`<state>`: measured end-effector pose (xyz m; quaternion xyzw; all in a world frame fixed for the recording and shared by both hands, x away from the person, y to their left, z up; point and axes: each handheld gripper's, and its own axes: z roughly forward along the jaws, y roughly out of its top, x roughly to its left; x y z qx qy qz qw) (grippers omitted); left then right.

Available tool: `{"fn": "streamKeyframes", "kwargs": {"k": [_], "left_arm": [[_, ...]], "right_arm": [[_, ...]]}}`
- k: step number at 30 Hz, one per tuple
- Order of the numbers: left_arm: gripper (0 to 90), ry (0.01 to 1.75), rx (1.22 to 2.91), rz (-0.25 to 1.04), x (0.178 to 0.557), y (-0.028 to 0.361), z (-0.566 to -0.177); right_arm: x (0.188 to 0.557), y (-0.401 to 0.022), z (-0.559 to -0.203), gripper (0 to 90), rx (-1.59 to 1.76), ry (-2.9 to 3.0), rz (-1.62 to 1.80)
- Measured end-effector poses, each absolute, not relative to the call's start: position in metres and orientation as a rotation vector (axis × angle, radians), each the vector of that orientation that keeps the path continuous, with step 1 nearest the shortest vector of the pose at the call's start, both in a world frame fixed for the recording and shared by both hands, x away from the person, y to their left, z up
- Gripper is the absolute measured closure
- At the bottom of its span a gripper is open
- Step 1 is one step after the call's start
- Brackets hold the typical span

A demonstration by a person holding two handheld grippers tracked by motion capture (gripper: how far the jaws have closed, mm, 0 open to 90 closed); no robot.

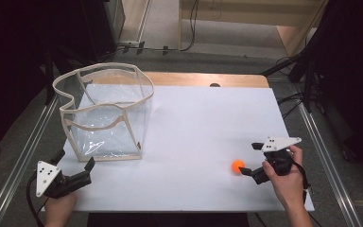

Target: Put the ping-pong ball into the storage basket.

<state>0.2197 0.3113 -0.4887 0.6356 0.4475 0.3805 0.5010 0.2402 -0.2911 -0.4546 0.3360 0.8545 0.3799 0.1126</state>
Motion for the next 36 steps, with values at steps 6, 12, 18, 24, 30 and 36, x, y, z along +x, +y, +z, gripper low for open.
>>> {"fn": "streamKeyframes", "kwargs": {"k": [6,12,18,24,30,36], "left_arm": [[0.0,1.073,1.542,0.926,0.219,0.31,-0.489],[0.0,1.068,1.542,0.924,0.219,0.31,-0.489],[0.0,1.067,1.542,0.922,0.219,0.311,-0.489],[0.0,1.066,1.544,0.921,0.219,0.311,-0.489],[0.0,1.066,1.543,0.921,0.219,0.311,-0.489],[0.0,1.066,1.543,0.92,0.219,0.311,-0.489]], "right_arm": [[0.244,-0.284,-0.457,0.0,0.973,2.568,1.066],[0.248,-0.279,-0.461,0.0,0.964,2.626,1.007],[0.251,-0.271,-0.465,0.0,0.938,2.683,0.928],[0.253,-0.266,-0.466,5.5,0.924,2.714,0.87],[0.257,-0.261,-0.472,13.4,0.943,2.756,0.763],[0.26,-0.257,-0.476,21.1,0.958,2.756,0.721]]}}
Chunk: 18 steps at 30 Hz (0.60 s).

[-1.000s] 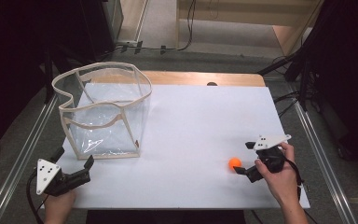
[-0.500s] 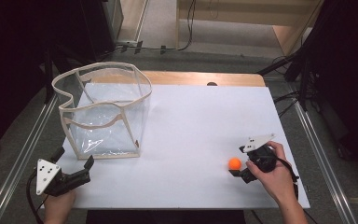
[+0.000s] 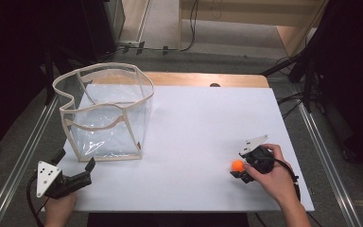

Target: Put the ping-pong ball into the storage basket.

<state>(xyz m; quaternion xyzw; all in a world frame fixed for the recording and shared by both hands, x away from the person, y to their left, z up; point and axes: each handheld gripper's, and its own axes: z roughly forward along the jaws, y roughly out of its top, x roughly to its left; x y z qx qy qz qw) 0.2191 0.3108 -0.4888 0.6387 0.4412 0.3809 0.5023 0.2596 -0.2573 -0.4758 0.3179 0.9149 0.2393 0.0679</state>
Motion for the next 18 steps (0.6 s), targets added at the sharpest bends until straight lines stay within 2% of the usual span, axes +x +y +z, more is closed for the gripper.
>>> {"fn": "streamKeyframes", "kwargs": {"k": [18], "left_arm": [[0.0,1.066,1.544,0.918,0.2192,0.311,-0.4888]], "right_arm": [[0.2659,-0.2509,-0.4839,38.9,0.959,2.795,0.555]]}}
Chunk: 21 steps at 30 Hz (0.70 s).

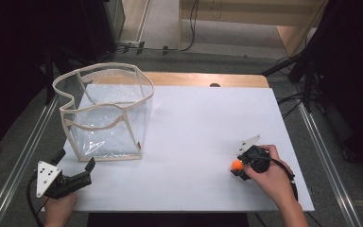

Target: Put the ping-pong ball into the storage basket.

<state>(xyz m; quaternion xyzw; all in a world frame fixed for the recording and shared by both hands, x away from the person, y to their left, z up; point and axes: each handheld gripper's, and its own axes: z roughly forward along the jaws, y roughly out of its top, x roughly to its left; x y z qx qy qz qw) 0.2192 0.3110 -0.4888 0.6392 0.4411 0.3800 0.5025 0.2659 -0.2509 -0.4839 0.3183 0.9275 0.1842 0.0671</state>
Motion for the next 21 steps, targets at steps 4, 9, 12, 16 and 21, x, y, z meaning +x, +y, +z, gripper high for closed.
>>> {"fn": "streamKeyframes", "kwargs": {"k": [4,9,12,16,21], "left_arm": [[0.0,1.066,1.544,0.919,0.2191,0.3108,-0.4888],[0.0,1.066,1.545,0.917,0.2191,0.3112,-0.4887],[0.0,1.067,1.544,0.919,0.2191,0.311,-0.4888],[0.0,1.067,1.544,0.918,0.2191,0.3111,-0.4887],[0.0,1.067,1.544,0.918,0.2191,0.3111,-0.4887]], "right_arm": [[0.2664,-0.2509,-0.485,41.2,0.946,2.81,0.542],[0.2665,-0.2504,-0.4864,45.1,0.949,2.814,0.527],[0.267,-0.251,-0.4851,47.7,0.951,2.812,0.533],[0.2675,-0.2508,-0.4829,47.8,0.957,2.81,0.546],[0.2692,-0.2507,-0.4791,47.8,0.956,2.808,0.558]]}}
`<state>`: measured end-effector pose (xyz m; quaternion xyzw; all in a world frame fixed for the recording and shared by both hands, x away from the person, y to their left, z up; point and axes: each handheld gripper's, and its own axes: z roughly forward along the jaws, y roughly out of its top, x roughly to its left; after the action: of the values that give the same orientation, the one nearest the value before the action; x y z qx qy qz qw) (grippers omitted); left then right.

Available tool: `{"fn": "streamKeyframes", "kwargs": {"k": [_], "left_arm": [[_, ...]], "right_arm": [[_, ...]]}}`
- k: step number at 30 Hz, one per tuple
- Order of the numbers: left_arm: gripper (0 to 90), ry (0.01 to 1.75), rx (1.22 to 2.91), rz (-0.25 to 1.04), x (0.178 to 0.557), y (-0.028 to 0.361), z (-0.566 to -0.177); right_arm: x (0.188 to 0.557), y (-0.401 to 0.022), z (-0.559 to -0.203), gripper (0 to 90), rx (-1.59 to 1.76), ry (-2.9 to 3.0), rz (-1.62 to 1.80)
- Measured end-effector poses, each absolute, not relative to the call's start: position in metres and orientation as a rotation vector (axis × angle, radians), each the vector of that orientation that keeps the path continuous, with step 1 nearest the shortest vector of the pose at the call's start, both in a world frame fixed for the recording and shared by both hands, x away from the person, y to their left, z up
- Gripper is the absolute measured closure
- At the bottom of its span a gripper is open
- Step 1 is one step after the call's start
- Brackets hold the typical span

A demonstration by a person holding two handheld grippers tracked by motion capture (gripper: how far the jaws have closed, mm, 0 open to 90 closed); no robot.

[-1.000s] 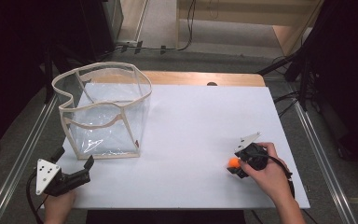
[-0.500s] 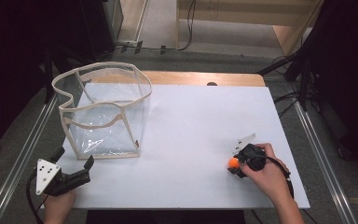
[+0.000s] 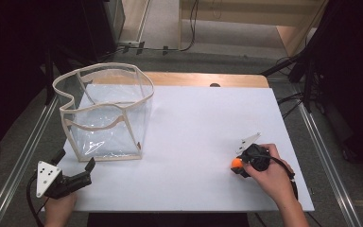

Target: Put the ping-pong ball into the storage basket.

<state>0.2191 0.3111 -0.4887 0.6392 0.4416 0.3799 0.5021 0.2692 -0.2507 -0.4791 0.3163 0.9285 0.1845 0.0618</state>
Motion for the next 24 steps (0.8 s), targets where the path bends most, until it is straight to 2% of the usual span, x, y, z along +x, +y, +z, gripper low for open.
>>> {"fn": "streamKeyframes", "kwargs": {"k": [24], "left_arm": [[0.0,1.066,1.545,0.917,0.219,0.311,-0.489]], "right_arm": [[0.282,-0.241,-0.462,48.0,0.927,2.834,0.605]]}}
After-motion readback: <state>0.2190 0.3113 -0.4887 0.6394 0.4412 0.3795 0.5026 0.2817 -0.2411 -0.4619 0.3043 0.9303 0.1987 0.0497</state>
